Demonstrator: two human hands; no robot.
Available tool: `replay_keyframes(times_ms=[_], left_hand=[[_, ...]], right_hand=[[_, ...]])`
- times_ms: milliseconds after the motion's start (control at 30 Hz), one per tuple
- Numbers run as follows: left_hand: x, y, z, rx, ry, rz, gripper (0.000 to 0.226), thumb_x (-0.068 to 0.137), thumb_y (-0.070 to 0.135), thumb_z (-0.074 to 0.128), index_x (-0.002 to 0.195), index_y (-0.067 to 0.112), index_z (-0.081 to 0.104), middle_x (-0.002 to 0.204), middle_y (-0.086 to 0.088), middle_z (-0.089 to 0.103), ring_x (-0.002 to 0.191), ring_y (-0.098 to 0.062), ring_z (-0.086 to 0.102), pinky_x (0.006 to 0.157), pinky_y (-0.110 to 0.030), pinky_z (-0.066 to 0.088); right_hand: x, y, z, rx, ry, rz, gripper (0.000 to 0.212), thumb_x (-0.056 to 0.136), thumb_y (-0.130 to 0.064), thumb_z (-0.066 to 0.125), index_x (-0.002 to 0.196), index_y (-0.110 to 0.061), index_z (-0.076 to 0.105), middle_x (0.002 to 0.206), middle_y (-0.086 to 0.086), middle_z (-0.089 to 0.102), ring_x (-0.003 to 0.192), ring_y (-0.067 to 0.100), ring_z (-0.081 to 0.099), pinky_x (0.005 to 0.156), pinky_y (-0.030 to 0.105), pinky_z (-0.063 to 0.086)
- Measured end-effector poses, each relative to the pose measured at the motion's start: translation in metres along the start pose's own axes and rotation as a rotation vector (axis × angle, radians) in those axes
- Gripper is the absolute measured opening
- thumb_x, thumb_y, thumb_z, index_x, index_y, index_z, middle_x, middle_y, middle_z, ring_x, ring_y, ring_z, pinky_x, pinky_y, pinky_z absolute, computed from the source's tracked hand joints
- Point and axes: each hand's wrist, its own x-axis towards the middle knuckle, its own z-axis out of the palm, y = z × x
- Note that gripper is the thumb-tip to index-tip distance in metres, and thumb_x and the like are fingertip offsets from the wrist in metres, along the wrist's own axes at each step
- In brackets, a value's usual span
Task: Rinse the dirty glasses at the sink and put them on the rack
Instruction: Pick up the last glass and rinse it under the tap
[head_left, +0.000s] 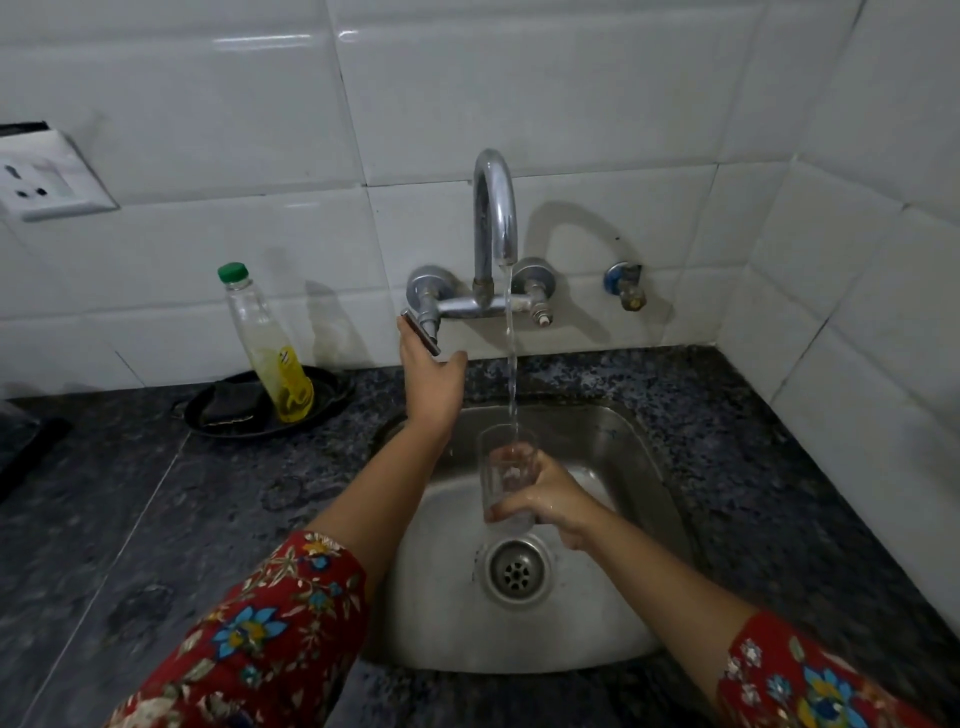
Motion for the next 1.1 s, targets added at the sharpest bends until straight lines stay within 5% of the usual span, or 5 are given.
replay_keyframes(times_ms=[167,267,600,867,1100], left_hand=[[0.002,0.000,0.006,0.035,0.006,0.008,0.088,0.090,0.006,0.057,0.153,0.013,-0.005,0.161,-0.004,0.003,0.146,-0.023,0.016,0.110,-0.022,0.019],[0.002,-0.002,0.006,0.071,-0.004,0.026,0.088,0.090,0.003,0.055,0.153,0.014,-0.007,0.161,-0.003,0.001,0.144,-0.022,0.019,0.100,-0.017,0.023],[0.003,-0.012,-0.016,0.303,-0.181,0.202,0.092,0.084,0.004,0.062,0.153,0.022,0.004,0.161,0.002,0.012,0.144,-0.019,0.022,0.111,-0.026,0.031],[-0.065,-0.050,-0.020,0.227,-0.239,0.058,0.043,0.099,0.042,0.040,0.142,0.036,0.036,0.135,-0.005,0.044,0.126,-0.024,0.045,0.105,-0.050,0.040],[-0.090,-0.064,-0.012,0.287,-0.166,0.022,0.031,0.100,0.021,0.041,0.129,0.018,0.052,0.129,-0.006,0.052,0.121,-0.021,0.050,0.104,-0.039,0.041]], right_hand=[[0.002,-0.007,-0.001,0.058,0.047,0.038,0.065,0.061,0.004,0.080,0.112,-0.026,0.050,0.109,-0.003,0.060,0.098,0.014,0.057,0.076,0.037,0.052],[0.004,-0.009,-0.004,0.140,0.097,0.080,0.073,0.059,-0.005,0.080,0.119,-0.021,0.041,0.114,0.001,0.057,0.097,0.015,0.057,0.067,0.031,0.047],[0.008,-0.007,-0.012,0.205,0.082,0.099,0.055,0.070,-0.005,0.074,0.113,-0.021,0.044,0.116,0.003,0.055,0.101,0.024,0.057,0.075,0.040,0.050],[-0.013,-0.019,-0.027,-0.016,0.006,0.108,0.060,0.063,-0.007,0.083,0.115,-0.023,0.058,0.114,0.000,0.063,0.102,0.023,0.061,0.072,0.038,0.055],[-0.030,-0.037,-0.039,-0.135,0.281,-0.081,0.074,0.051,-0.014,0.091,0.109,-0.021,0.046,0.120,-0.001,0.047,0.104,0.020,0.052,0.068,0.034,0.056]])
